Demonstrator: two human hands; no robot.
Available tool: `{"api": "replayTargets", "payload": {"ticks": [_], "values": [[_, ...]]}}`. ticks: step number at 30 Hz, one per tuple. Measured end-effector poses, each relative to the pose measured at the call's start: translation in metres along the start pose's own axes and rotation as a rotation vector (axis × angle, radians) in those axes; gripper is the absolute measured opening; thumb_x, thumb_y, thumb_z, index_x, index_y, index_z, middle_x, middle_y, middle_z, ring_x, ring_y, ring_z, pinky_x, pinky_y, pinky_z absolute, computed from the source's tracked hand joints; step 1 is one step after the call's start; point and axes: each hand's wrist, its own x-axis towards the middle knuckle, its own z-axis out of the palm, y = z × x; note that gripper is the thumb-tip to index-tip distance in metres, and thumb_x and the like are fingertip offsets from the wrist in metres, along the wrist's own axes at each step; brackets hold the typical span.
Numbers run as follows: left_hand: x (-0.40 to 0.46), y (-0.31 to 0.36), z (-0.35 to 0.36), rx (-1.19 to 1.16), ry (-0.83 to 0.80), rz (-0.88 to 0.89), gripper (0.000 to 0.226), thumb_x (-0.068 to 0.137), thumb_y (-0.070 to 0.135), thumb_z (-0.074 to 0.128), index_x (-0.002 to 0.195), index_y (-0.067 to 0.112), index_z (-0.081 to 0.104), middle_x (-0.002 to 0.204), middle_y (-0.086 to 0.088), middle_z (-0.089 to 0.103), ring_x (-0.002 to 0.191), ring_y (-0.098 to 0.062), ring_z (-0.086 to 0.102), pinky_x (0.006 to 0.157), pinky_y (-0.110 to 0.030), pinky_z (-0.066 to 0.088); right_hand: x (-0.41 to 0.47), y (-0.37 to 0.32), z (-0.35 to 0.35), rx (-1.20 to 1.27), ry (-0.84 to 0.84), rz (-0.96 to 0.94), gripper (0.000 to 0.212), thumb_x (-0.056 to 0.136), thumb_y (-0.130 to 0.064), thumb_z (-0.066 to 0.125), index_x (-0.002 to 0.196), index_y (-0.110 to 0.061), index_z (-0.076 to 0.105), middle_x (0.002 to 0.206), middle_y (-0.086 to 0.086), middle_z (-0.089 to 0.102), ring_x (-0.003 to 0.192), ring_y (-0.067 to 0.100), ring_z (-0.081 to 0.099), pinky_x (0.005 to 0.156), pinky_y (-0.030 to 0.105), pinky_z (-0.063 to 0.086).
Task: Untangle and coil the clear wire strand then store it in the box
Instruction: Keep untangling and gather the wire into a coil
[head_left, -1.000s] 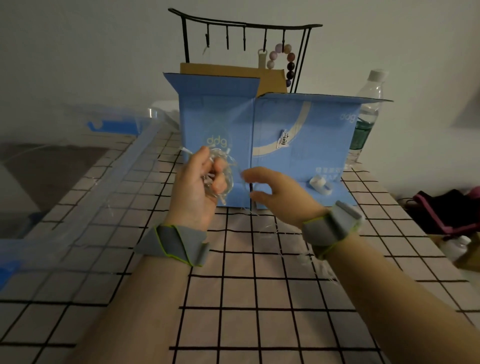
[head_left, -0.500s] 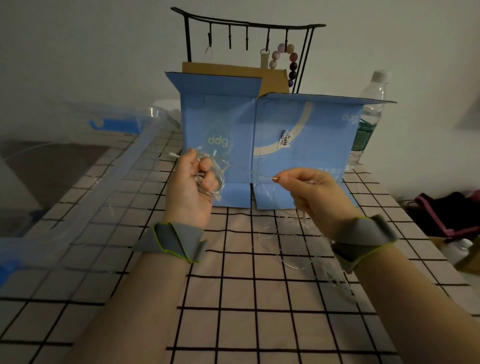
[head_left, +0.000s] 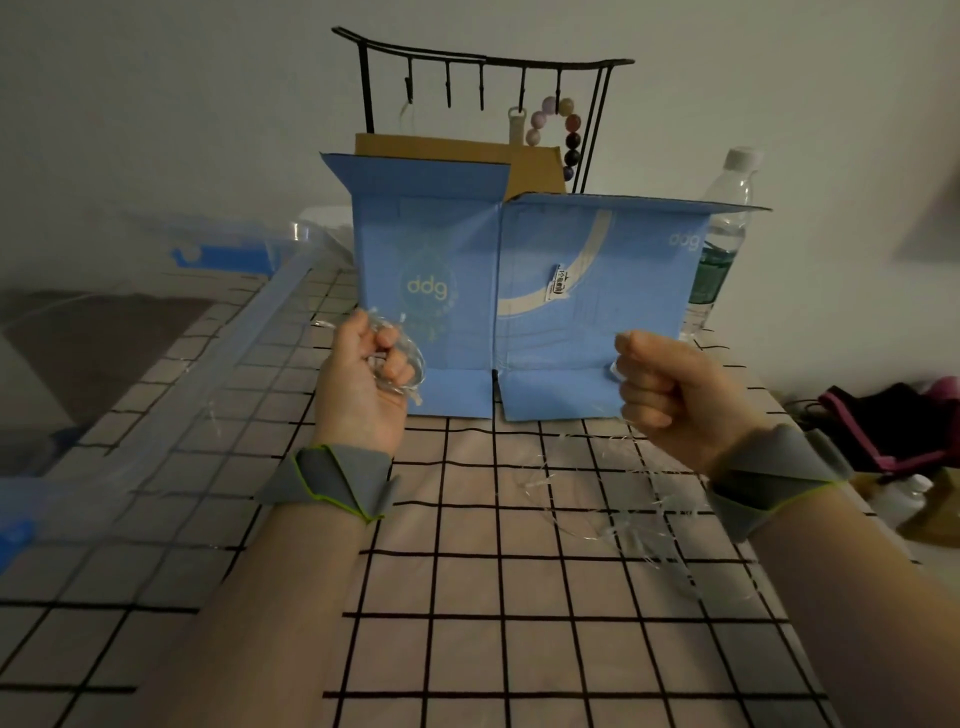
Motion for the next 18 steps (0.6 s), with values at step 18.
{"api": "replayTargets", "payload": {"ticks": [18], "values": [[-0.007,-0.001,0.006,0.132,-0.079,0.023,0.033,0.097,0.023,0.037,0.067,0.013,0.047,0.056,0.004,0.063,0.030,-0.002,0.028,0.034,-0.013,0.023,-0.008,-0.007,0.010,-1.588,0.429,0.234,0.034,0.092,-0.036,0.049,0.091,-0.007,0.068,0.083,0.005,0.064,0.071,0.014,0.050,0.060,0.024,0.037]]}}
